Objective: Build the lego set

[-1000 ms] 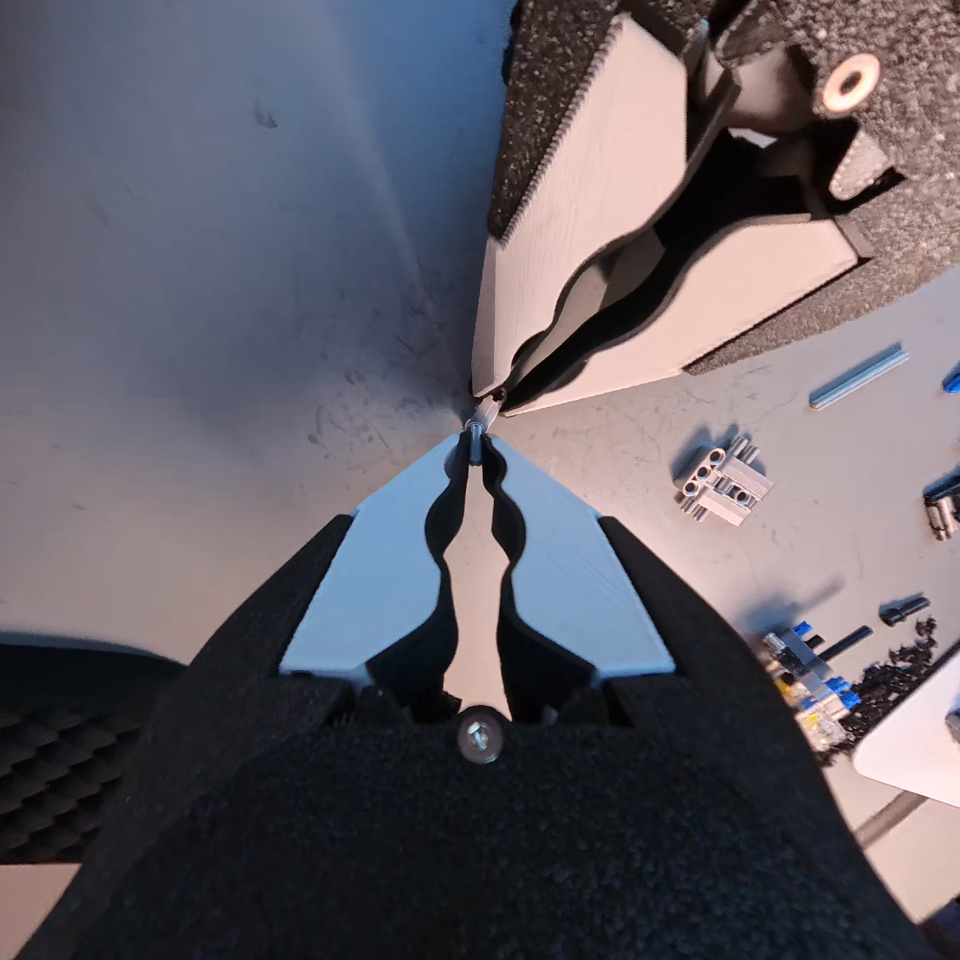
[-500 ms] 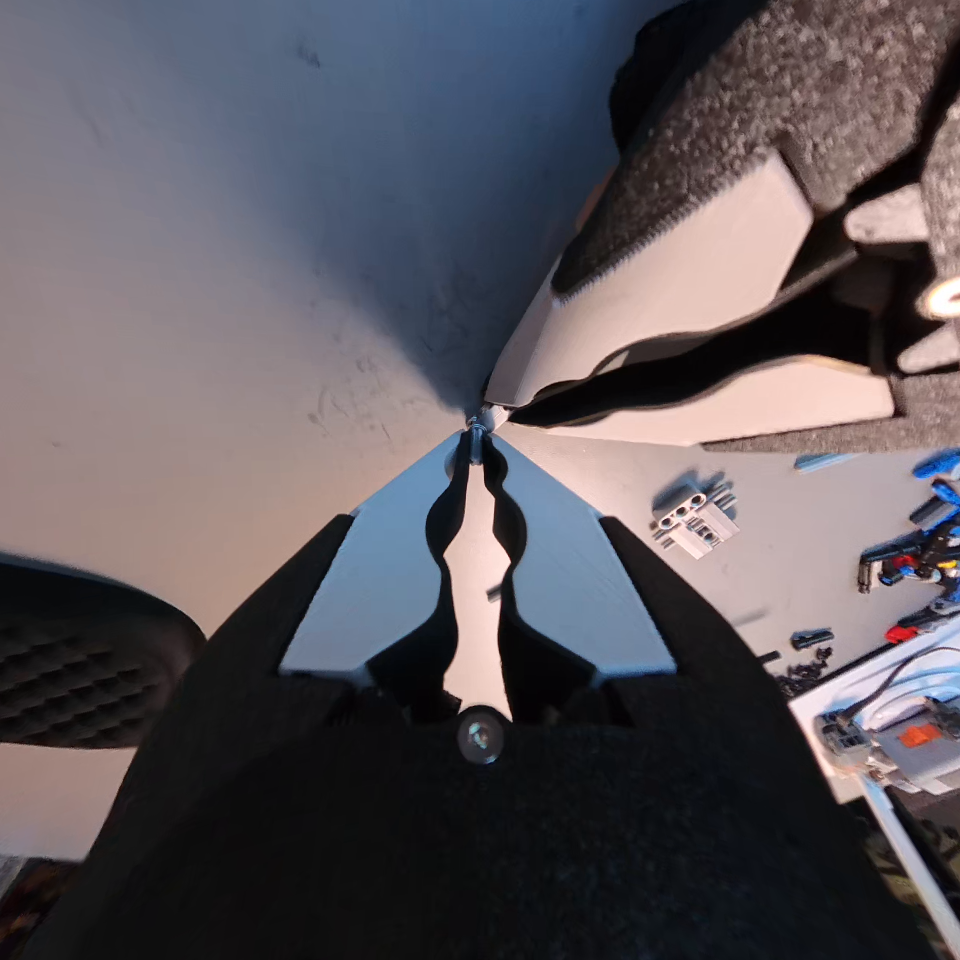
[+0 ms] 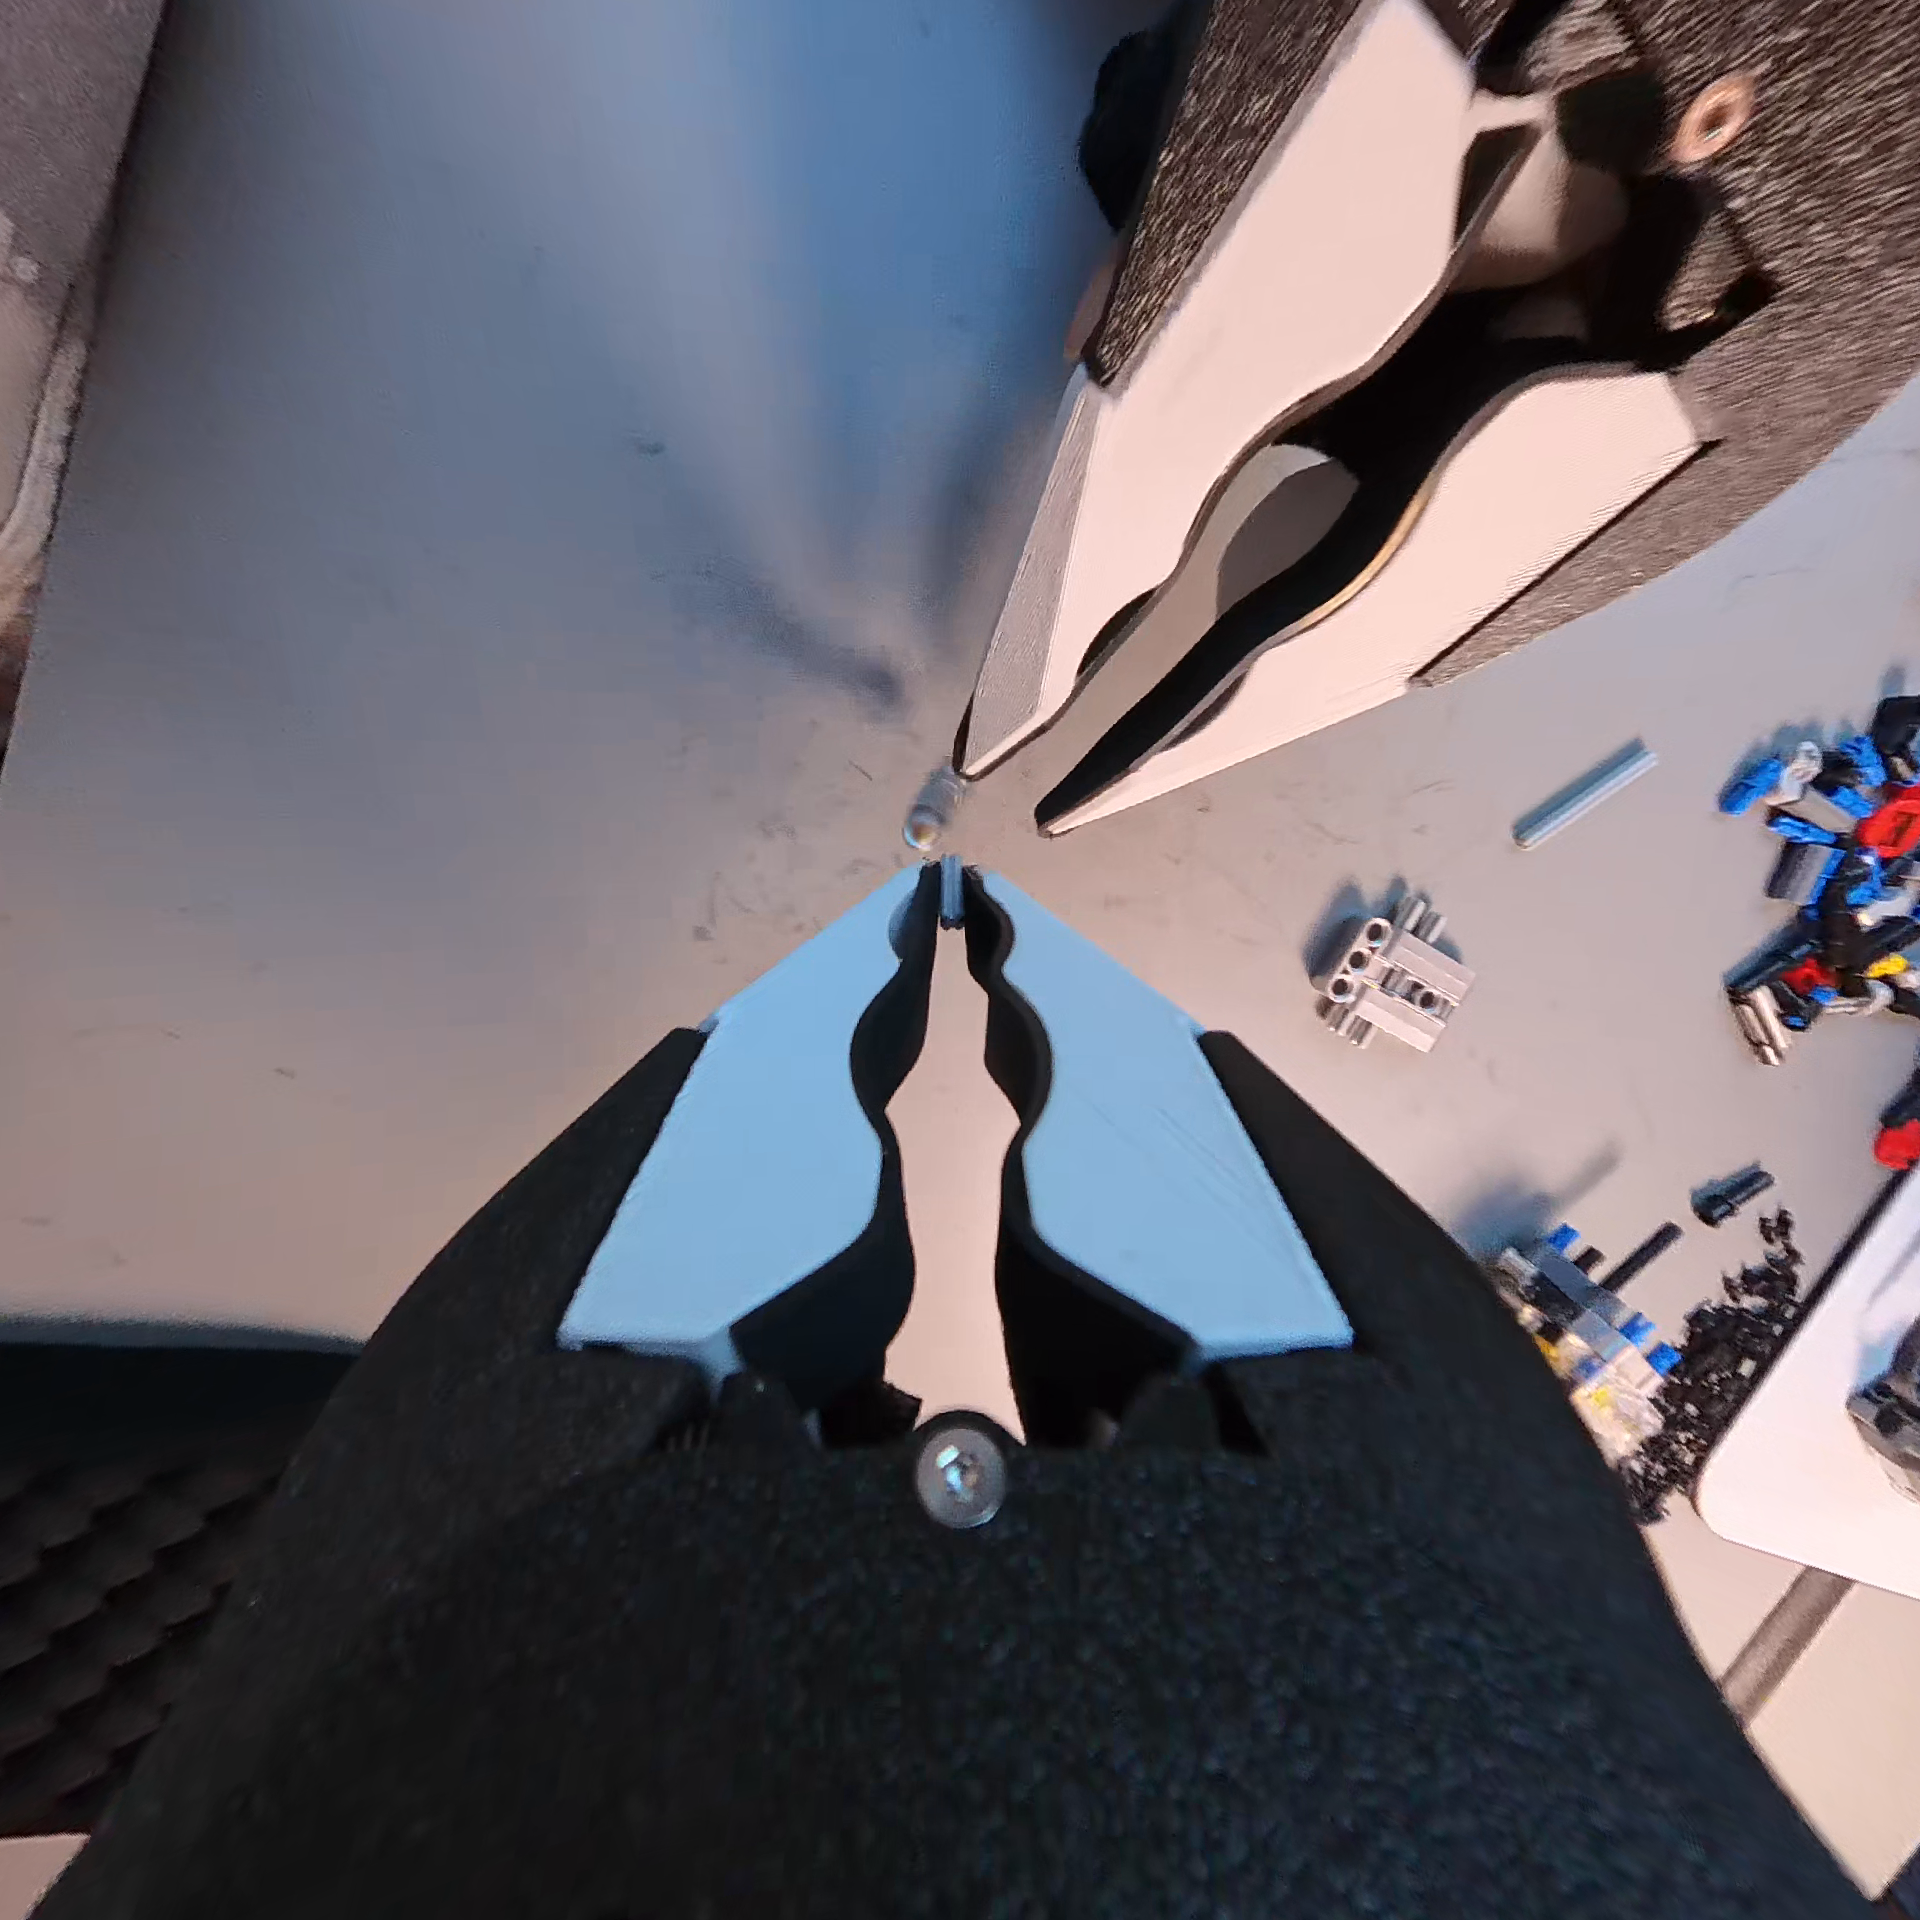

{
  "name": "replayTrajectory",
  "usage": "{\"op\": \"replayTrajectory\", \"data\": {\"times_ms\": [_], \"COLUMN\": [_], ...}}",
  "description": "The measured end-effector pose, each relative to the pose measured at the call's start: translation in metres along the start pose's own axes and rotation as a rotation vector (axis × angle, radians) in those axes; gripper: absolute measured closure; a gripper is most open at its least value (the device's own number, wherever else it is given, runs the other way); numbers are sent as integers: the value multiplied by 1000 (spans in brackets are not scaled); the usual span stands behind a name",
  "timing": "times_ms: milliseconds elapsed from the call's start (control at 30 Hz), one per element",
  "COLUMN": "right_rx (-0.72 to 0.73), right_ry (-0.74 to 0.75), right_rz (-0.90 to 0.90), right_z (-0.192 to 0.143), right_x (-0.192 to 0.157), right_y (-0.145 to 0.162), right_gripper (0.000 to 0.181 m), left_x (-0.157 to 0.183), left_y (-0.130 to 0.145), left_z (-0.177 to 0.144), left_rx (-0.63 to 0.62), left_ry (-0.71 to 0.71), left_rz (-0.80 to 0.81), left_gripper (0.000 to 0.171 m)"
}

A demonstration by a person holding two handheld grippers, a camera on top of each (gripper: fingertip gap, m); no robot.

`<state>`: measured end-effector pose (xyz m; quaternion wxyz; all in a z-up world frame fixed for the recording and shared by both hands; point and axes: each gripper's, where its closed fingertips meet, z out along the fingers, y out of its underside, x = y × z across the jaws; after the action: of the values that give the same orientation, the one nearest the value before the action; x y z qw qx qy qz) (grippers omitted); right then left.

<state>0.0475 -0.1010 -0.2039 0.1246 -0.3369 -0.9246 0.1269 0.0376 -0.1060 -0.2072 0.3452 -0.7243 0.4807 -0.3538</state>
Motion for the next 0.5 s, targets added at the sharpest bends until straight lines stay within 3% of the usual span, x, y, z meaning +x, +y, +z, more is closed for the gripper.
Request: {"op": "replayTrajectory", "data": {"times_ms": [100,233,500], "right_rx": [-19,15,118], "right_ry": [-9,6,34], "right_rz": [-8,19,143], "right_z": [7,3,-14], "right_x": [-3,-2,-23], "right_y": [3,1,2], "right_gripper": [180,180,180], "left_x": [-3,5,43], "left_y": [11,7,2], "left_z": [1,-2,12], "left_rx": [-59,-30,-44], "left_ry": [-33,-2,114], "left_rz": [13,1,51], "left_gripper": [159,159,156]}}
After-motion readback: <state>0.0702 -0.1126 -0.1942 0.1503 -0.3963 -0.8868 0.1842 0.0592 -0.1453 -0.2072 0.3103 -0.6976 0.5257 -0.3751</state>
